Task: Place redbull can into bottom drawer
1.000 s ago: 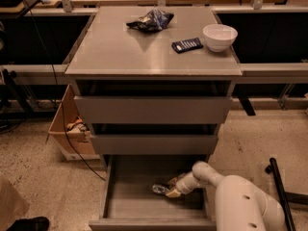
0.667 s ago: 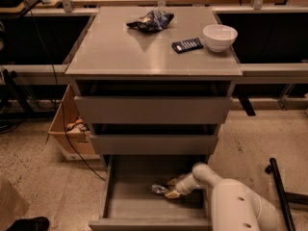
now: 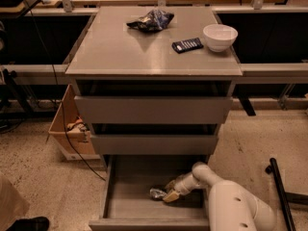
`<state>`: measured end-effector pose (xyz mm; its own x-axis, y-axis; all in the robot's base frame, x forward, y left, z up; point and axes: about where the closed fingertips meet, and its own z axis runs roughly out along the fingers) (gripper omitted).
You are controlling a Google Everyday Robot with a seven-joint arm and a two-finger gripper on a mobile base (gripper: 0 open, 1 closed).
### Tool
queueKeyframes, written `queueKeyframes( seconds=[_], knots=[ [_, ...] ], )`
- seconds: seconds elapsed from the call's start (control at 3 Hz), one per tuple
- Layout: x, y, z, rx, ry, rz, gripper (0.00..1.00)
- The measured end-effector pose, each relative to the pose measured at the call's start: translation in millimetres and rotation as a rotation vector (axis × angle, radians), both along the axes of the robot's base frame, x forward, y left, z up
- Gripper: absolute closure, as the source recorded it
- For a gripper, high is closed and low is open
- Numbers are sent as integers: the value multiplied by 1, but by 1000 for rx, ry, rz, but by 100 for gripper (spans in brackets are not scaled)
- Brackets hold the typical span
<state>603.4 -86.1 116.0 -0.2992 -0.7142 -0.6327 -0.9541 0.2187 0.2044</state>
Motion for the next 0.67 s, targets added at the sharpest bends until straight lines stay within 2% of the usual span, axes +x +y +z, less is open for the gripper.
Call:
queueKeyframes(
  seconds=[0.33,0.67],
  knots=[
    [-5,8,6,63,48,6,5],
    [-8,-17,34,99,53,-31,0]
  ],
)
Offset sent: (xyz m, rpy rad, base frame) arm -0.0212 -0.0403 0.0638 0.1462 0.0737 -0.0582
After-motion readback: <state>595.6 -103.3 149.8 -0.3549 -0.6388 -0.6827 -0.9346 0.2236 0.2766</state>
